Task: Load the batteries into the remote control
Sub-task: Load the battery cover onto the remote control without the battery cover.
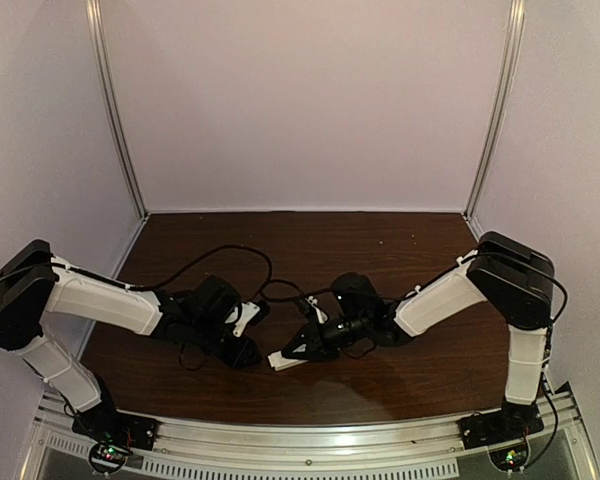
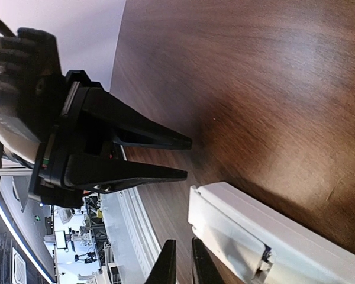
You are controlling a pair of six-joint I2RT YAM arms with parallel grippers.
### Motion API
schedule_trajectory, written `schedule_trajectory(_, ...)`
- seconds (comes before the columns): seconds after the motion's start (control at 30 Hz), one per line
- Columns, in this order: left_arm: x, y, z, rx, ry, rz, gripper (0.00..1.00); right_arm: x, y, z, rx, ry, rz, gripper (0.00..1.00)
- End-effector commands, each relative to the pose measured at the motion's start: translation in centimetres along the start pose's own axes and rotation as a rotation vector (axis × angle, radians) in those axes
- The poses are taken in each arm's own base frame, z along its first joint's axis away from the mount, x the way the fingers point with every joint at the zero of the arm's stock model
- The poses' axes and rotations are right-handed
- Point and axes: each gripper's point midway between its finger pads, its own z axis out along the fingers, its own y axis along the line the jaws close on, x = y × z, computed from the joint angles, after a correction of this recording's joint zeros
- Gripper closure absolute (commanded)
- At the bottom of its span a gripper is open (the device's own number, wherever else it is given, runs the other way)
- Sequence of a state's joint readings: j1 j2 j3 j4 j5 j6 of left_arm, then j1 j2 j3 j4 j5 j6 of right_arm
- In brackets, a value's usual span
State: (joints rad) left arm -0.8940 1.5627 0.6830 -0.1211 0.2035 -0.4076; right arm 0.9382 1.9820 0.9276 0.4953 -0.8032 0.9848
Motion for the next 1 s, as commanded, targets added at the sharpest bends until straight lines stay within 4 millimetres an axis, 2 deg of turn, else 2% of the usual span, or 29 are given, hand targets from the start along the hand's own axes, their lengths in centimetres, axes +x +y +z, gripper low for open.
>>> schedule_trajectory(0.0, -0.9, -1.2, -0.5, 0.053, -0.050, 0.019, 0.78, 0.6, -2.4, 0.9, 0.070, 0.019, 0.012, 0.89)
schedule_trajectory(0.27, -1.0, -1.9, -0.3, 0.073, -0.049, 0.047, 0.78, 0.9, -4.2, 0.9, 0.103, 0.013, 0.055, 0.90)
schedule_trajectory(0.43, -1.3, -1.7, -0.2, 0.054, -0.060, 0.045, 0.78, 0.7, -3.9, 0.7, 0.105, 0.006, 0.054, 0.90)
schedule_trajectory(0.63, -1.3, -1.3, -0.2, 0.034, -0.063, 0.027, 0.79, 0.4, -2.5, 0.2, 0.093, 0.012, 0.017, 0.90)
schedule_trajectory(0.83, -2.6, 0.0, -1.3, -0.029, -0.107, 0.006, 0.78, 1.1, -2.5, -0.4, 0.109, 0.032, 0.007, 0.91)
schedule_trajectory(0.97, -3.1, 0.3, -1.3, -0.050, -0.108, 0.011, 0.77, 0.9, -1.7, -0.6, 0.086, 0.022, -0.003, 0.91)
